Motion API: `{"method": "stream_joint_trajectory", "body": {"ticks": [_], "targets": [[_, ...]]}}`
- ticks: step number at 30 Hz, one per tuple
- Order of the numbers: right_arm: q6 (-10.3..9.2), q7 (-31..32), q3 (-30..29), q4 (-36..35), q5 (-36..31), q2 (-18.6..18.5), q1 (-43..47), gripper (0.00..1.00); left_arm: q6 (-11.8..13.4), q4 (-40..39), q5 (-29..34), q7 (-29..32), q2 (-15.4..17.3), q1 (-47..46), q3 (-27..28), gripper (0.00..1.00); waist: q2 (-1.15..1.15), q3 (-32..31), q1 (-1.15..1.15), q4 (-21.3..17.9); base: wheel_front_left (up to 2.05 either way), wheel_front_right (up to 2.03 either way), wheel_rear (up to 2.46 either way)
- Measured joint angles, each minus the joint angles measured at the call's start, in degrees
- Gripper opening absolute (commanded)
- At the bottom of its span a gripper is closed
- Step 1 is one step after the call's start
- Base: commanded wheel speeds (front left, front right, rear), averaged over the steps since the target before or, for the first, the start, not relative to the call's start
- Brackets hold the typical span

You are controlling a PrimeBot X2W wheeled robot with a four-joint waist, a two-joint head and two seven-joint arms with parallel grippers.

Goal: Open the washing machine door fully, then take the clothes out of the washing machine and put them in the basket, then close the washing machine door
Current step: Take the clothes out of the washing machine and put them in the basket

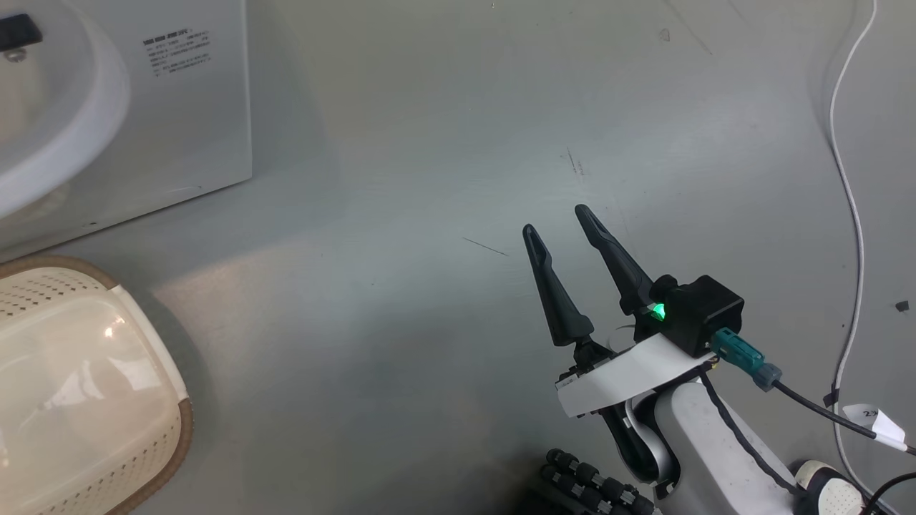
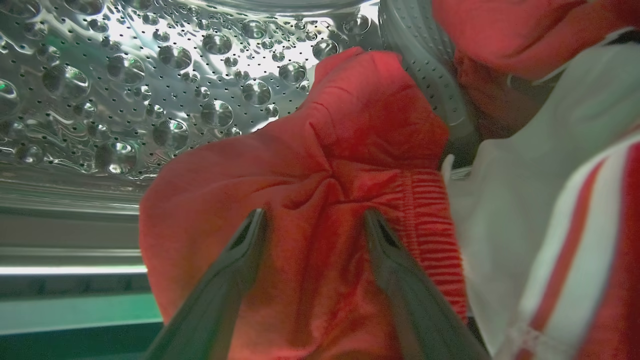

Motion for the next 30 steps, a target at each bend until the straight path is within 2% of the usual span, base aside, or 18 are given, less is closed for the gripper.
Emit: {"method": "stream_joint_trajectory", "body": {"ticks": [2,3,5,6,17,30], "targets": [[-0.01,0.0,0.02,-0.07,0.3,0.0,-0.09,1.0,0.0,0.35,-0.01,0.23,0.01,-0.32,0.0,1.0,0.0,0.06,0.0,-0.03,0.0,0.0,0.0],[-0.02,0.0,0.02,-0.08,0.3,0.0,-0.09,1.0,-0.01,0.69,-0.01,0.31,0.01,-0.4,0.0,0.96,0.0,0.07,0.0,-0.02,0.0,0.0,0.0],[-0.05,0.0,0.03,-0.09,0.3,0.0,-0.11,1.0,-0.18,1.2,-0.02,0.63,0.01,-0.55,-0.02,0.18,0.0,0.08,0.0,0.0,0.0,0.0,0.0],[-0.05,0.0,0.02,-0.09,0.3,0.0,-0.13,1.0,-0.18,1.38,-0.02,0.74,0.01,-0.7,-0.05,0.0,0.0,0.06,0.0,0.02,0.0,0.0,0.0],[-0.81,0.0,-0.34,-0.18,-0.26,-0.01,-0.8,1.0,-0.23,3.26,-0.12,-0.51,-0.8,-0.76,-0.57,0.0,0.0,-0.97,0.0,0.86,0.0,0.0,0.0],[-0.96,0.0,-1.42,1.71,-1.62,-0.04,-0.8,1.0,-0.23,5.61,-0.53,-7.34,-4.72,-0.54,-1.64,0.0,0.0,-4.66,0.0,2.87,0.0,0.0,0.0]]}}
